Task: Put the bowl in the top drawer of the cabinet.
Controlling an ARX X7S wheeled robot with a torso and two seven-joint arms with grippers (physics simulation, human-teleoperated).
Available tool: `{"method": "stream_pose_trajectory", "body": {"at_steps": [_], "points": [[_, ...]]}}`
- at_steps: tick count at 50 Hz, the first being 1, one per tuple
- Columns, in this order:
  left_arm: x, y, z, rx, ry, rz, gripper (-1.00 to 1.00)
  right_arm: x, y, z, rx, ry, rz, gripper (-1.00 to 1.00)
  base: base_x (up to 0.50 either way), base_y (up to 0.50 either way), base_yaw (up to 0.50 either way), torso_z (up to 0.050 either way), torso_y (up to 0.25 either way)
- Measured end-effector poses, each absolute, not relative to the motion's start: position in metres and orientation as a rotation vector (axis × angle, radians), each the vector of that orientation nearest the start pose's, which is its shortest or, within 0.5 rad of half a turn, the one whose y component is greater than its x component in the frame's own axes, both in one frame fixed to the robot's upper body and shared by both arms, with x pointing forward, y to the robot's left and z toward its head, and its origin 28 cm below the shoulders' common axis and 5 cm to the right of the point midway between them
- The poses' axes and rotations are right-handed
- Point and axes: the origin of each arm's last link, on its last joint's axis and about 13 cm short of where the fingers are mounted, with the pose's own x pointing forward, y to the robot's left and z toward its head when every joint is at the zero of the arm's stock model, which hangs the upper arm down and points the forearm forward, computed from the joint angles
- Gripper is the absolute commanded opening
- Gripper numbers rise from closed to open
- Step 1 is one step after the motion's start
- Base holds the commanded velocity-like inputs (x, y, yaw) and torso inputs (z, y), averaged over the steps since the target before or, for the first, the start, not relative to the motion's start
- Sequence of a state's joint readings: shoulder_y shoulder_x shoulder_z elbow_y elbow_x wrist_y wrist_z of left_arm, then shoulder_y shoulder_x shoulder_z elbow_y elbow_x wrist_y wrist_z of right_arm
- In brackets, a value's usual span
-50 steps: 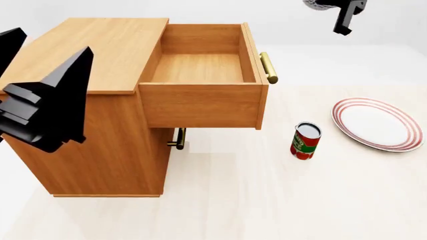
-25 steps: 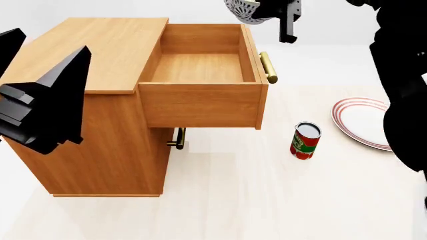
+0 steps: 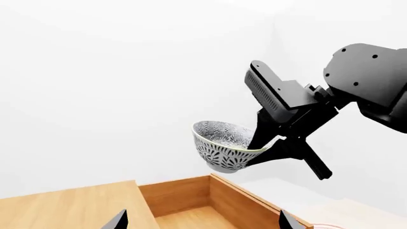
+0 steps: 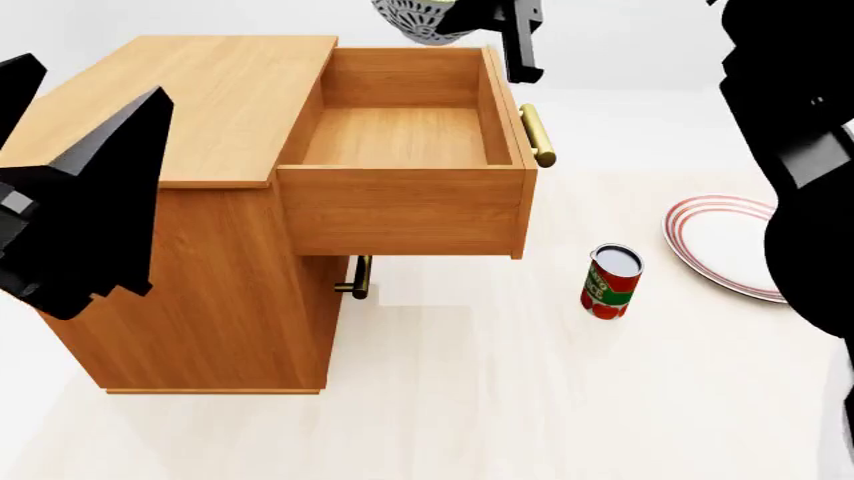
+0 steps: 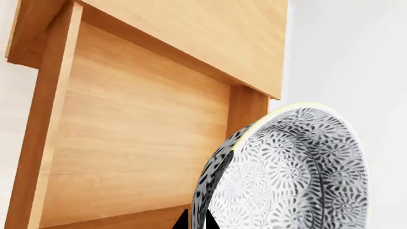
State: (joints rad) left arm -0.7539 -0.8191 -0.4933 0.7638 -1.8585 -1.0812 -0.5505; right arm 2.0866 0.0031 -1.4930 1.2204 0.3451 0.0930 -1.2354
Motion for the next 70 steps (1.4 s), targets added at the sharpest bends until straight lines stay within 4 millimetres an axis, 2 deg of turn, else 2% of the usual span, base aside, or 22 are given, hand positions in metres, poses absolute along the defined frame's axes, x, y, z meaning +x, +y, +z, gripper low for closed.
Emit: {"method": "stream_pose_trajectory", "body": {"at_steps": [13,26,51,70], "points": [[0.151,0.289,0.304,-0.072,-0.338,-0.457,1.0,0.384,-0.052,0.492,-1.391,0.146,1.048,-1.0,0.0,0.0,0.0,0.0,0.0],[0.15,0.289,0.303,-0.066,-0.345,-0.46,1.0,0.383,-0.049,0.491,-1.392,0.13,1.063,-1.0,0.0,0.0,0.0,0.0,0.001],[0.15,0.291,0.303,-0.062,-0.355,-0.458,1.0,0.381,-0.048,0.494,-1.406,0.125,1.043,-1.0,0.0,0.0,0.0,0.0,-0.113],[0.143,0.293,0.31,-0.036,-0.378,-0.449,1.0,0.38,-0.045,0.495,-1.407,0.116,1.046,-1.0,0.0,0.0,0.0,0.0,-0.127]]}}
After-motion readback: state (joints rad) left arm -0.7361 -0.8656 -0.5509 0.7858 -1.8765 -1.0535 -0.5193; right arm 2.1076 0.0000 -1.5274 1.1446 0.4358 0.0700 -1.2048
